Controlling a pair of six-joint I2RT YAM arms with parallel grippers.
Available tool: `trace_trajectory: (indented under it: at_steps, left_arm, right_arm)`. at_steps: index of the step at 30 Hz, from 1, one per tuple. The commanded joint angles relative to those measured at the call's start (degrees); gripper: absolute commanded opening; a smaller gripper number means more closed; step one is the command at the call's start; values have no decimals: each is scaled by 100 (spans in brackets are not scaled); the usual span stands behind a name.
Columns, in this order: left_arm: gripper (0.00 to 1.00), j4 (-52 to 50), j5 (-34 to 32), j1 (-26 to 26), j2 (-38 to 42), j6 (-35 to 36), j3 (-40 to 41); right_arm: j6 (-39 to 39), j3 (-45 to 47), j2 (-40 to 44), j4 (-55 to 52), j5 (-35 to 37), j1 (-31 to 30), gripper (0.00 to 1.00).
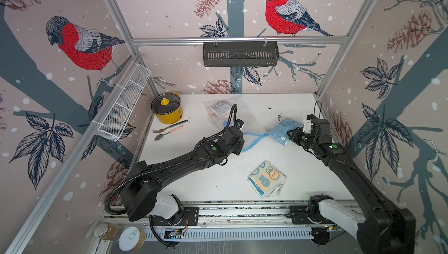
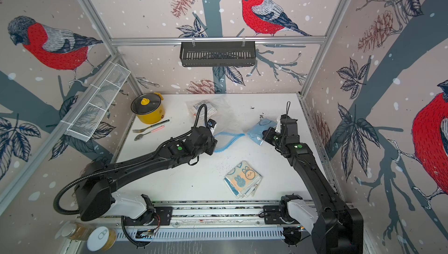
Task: Place the folded towel into the vacuum bag
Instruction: Pick up the towel from the center of the board, then place the towel in the vacuum bag.
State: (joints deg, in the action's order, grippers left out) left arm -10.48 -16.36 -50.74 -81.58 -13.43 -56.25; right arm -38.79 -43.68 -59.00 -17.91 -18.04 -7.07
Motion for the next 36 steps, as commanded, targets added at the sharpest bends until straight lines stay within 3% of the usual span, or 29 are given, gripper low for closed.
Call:
trace_trajectory:
  at_steps: [1, 11, 16, 21, 26, 36]
  left_arm:
    - [0, 49, 53, 20, -7, -170, -61]
    - [0, -93, 116, 65, -141, -314, -349]
    - [0, -170, 240, 66, -291, -350, -497]
    - [0, -270, 321, 64, -402, -443, -683]
    - [0, -273, 422, 65, -437, -484, -752]
    - [0, -305, 671, 56, -483, -631, -801]
  right_arm:
    - [113, -96, 170, -364, -525, -9, 0]
    - [371, -228, 932, -1465, -1223, -617, 0]
    - [336, -303, 1182, -1543, -1351, -1476, 0]
    - [-93, -51, 1127, -691, -1429, -2426, 0]
    - [-366, 186, 861, 292, -1487, -2960, 0]
    - [-589, 294, 80, 1305, -1679, -2692, 0]
